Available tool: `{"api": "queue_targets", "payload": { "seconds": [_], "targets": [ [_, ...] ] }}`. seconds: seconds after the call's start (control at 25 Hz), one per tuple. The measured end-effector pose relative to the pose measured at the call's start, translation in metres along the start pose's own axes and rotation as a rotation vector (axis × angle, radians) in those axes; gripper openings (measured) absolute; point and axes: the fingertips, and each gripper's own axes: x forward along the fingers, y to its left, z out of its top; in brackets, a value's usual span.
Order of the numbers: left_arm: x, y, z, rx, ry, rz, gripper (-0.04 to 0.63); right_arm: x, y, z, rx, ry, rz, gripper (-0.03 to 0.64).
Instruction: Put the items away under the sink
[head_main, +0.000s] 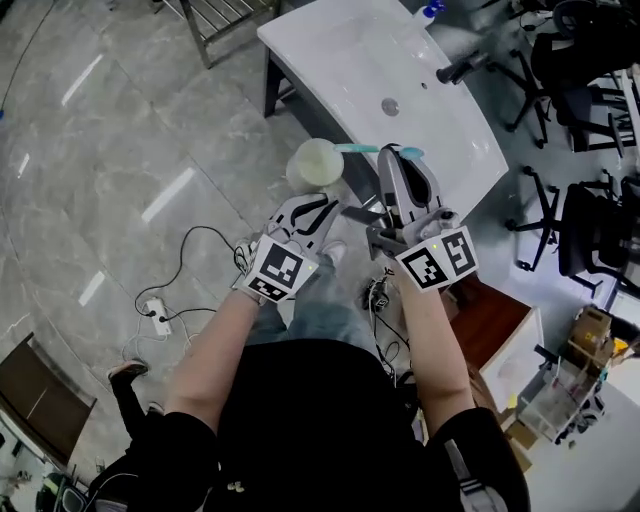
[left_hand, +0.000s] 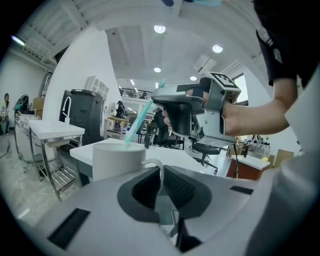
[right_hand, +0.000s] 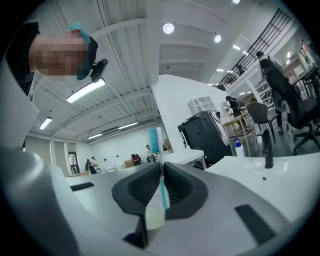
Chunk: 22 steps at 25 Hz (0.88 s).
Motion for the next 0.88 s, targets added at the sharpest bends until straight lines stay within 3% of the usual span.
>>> {"api": "queue_targets", "payload": {
  "seconds": [0.4, 0.68, 0.88],
  "targets": [
    [-0.038, 0.062, -0.069, -0.091, 0.02, 0.083, 0.038, 0.031, 0.03, -0.056, -0.036, 0.029, -0.039, 0.044],
    [-0.006, 0.074, -0.128, -0.149, 0.018, 0.111, 0.038, 0.025, 0.011, -0.115, -0.134, 0.125, -0.034, 0.044],
    [0.035, 0.079, -0.17, -0.127, 0.01, 0.097, 0.038, 0.01, -0.02, -0.16, -0.179, 0.163, -0.067, 0.044]
  ]
}}
